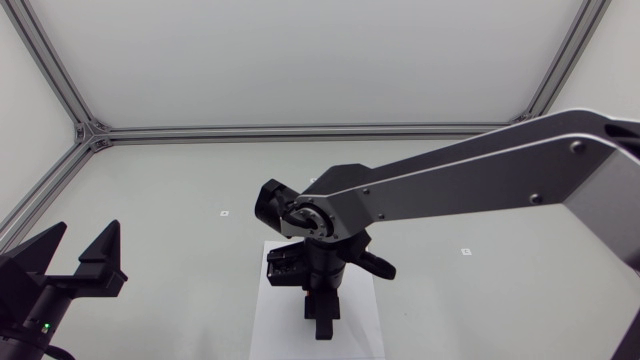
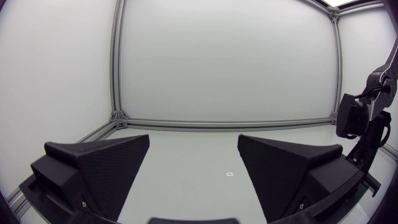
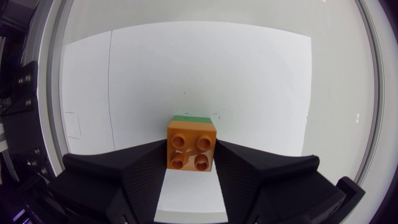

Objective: Pick up the orange 2x2 brick with the right arm and stack it on top of the green 2x2 brick in the center

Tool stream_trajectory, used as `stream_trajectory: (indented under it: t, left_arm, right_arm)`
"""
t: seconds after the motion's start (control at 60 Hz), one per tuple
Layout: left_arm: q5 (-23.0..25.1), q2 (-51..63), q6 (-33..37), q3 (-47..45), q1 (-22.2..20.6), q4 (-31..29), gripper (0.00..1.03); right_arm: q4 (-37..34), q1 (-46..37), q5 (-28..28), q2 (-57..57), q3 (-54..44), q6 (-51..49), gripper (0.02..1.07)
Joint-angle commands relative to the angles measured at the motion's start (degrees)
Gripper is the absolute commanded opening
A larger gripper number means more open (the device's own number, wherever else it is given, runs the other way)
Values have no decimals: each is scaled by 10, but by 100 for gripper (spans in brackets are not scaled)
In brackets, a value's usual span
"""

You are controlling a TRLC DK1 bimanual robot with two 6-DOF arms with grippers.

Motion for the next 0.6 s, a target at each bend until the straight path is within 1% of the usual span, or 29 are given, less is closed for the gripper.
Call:
stream_trajectory:
  t: [0.0, 0.167, 0.233, 0.583]
  left_arm:
    - [2, -5, 8, -23, 2, -8, 99]
    - [2, -5, 8, -23, 2, -8, 99]
    - [2, -5, 8, -23, 2, -8, 99]
    - [2, -5, 8, -23, 2, -8, 99]
  right_arm:
    - [6, -2, -4, 18, -10, 1, 53]
    - [11, -9, 1, 23, -7, -4, 52]
    - [10, -12, 1, 27, -1, -9, 48]
    - [2, -15, 0, 33, 13, -17, 48]
